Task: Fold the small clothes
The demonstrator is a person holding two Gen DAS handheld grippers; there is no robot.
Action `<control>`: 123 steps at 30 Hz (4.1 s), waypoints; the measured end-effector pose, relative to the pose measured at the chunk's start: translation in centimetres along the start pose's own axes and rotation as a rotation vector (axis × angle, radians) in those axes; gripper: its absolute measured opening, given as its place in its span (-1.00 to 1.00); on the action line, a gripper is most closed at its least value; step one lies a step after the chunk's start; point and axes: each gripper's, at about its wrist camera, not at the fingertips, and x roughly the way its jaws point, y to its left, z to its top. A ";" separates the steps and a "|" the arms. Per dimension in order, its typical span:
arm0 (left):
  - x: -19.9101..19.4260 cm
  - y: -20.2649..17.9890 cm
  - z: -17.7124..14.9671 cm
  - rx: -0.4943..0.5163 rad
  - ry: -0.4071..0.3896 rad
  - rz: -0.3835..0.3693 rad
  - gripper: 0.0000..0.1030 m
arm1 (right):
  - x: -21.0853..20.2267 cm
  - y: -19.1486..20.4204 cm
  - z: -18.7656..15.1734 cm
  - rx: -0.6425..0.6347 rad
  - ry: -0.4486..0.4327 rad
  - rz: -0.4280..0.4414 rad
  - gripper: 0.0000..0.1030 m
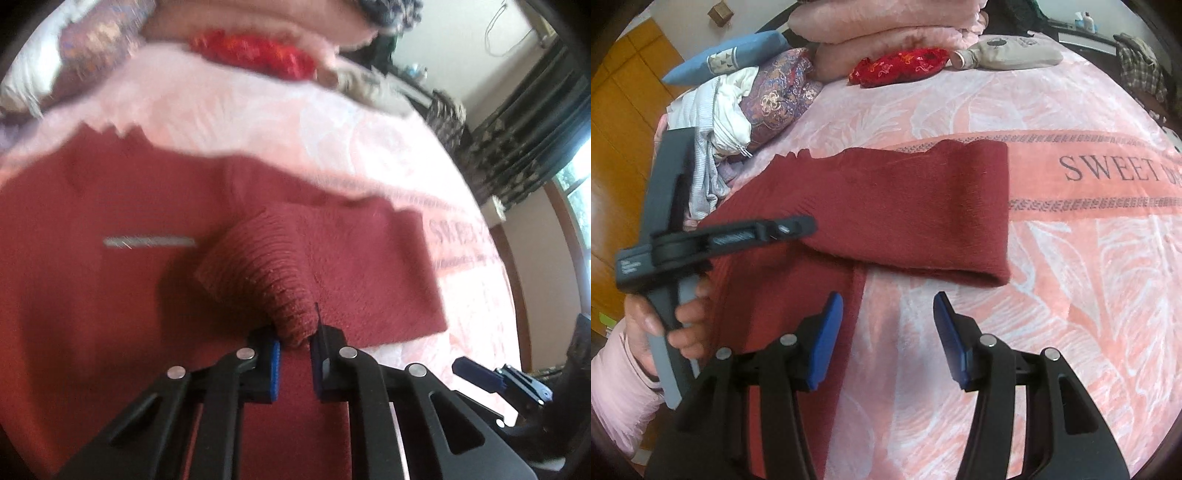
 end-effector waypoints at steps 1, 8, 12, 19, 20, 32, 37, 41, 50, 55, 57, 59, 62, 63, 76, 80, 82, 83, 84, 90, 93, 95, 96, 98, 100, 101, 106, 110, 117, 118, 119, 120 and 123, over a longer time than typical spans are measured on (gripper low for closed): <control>-0.9 0.4 0.3 0.003 -0.025 0.004 -0.76 | -0.1 0.0 0.0 0.002 -0.003 0.002 0.01; -7.8 6.4 1.5 -0.005 -0.149 0.073 -0.76 | -0.5 1.0 0.4 0.011 -0.017 0.029 0.01; -10.0 10.9 1.3 -0.023 -0.177 0.158 -0.76 | 0.3 2.2 1.1 0.024 -0.020 0.057 0.01; -9.9 16.9 0.7 -0.099 -0.159 0.229 -0.76 | 4.7 4.9 3.0 0.050 0.009 0.109 0.01; -9.7 17.6 0.6 -0.108 -0.153 0.232 -0.76 | 5.5 5.3 3.2 0.048 0.015 0.105 0.01; -6.4 23.7 -0.6 -0.186 -0.082 0.313 -0.75 | 11.1 4.8 3.1 0.144 0.095 0.144 0.00; -4.9 24.7 -1.5 -0.201 -0.040 0.319 -0.71 | 12.1 5.8 2.9 0.106 0.127 0.083 0.00; -7.0 24.3 -1.7 -0.235 -0.058 0.276 -0.58 | 10.1 7.2 3.2 0.055 0.103 0.066 0.04; -8.5 19.9 -0.6 -0.140 -0.108 0.270 -0.43 | 9.2 8.9 4.8 0.045 0.065 0.058 0.07; -5.7 22.2 -1.0 -0.202 -0.032 0.406 -0.41 | 12.6 7.3 3.8 0.106 0.137 0.033 0.06; -5.2 24.1 -1.6 -0.255 0.003 0.386 -0.34 | 13.2 6.9 3.2 0.114 0.137 0.041 0.06; -5.6 25.2 -2.0 -0.279 0.002 0.359 -0.23 | 13.1 7.2 2.9 0.091 0.126 0.033 0.06; -7.4 25.7 -2.5 -0.260 -0.029 0.372 -0.21 | 12.5 7.8 2.8 0.074 0.123 0.013 0.08; -8.3 25.8 -2.8 -0.247 -0.044 0.380 -0.14 | 12.2 8.1 2.8 0.068 0.120 0.009 0.12; -17.8 38.3 -6.8 -0.335 -0.068 0.509 0.60 | 11.5 17.6 -0.4 -0.072 0.163 0.013 0.25; -19.7 43.6 -8.2 -0.414 -0.049 0.545 0.60 | 13.1 20.6 -1.5 -0.113 0.211 0.012 0.26; -20.5 45.9 -8.7 -0.432 -0.044 0.559 0.60 | 14.1 22.3 -1.8 -0.134 0.234 0.016 0.26; -20.9 47.0 -8.8 -0.438 -0.041 0.558 0.60 | 14.4 22.8 -1.8 -0.139 0.241 0.019 0.26; -21.3 47.9 -8.9 -0.444 -0.041 0.559 0.60 | 14.8 23.4 -1.9 -0.143 0.249 0.020 0.26; -23.8 55.0 -9.0 -0.560 -0.075 0.591 0.60 | 17.5 28.2 -2.0 -0.186 0.284 0.045 0.31; -24.1 58.5 -9.1 -0.615 -0.079 0.599 0.61 | 18.6 30.0 -2.1 -0.212 0.298 0.043 0.31; -24.2 60.2 -9.1 -0.636 -0.086 0.587 0.60 | 19.1 30.7 -2.1 -0.220 0.299 0.045 0.31; -24.1 61.1 -9.1 -0.644 -0.089 0.579 0.57 | 19.4 30.9 -2.1 -0.219 0.303 0.047 0.31; -23.9 61.9 -9.0 -0.639 -0.098 0.573 0.57 | 19.6 31.0 -2.3 -0.219 0.307 0.046 0.31; -23.5 62.4 -8.8 -0.630 -0.095 0.566 0.33 | 19.8 30.9 -2.3 -0.220 0.312 0.031 0.31; -23.1 62.4 -8.8 -0.626 -0.084 0.567 0.24 | 19.8 30.7 -2.3 -0.219 0.313 0.024 0.31; -22.1 61.1 -8.4 -0.544 -0.082 0.580 -0.78 | 19.7 29.7 -2.5 -0.191 0.314 0.021 0.31; -22.9 59.5 -8.2 -0.520 -0.128 0.568 -0.86 | 19.2 28.7 -2.6 -0.171 0.308 0.025 0.31; -25.0 53.9 -6.8 -0.443 -0.248 0.462 -0.87 | 17.7 26.8 -2.7 -0.148 0.285 0.031 0.31; -25.1 52.9 -6.6 -0.431 -0.260 0.450 -0.87 | 17.6 26.5 -2.8 -0.145 0.282 0.032 0.31; -25.1 51.7 -6.3 -0.415 -0.271 0.430 -0.87 | 17.3 26.1 -2.8 -0.141 0.278 0.032 0.31; -25.0 50.4 -6.0 -0.394 -0.278 0.409 -0.87 | 17.0 25.7 -2.8 -0.136 0.274 0.031 0.31; -24.1 46.7 -4.9 -0.342 -0.287 0.353 -0.88 | 16.1 24.5 -2.9 -0.127 0.266 0.027 0.31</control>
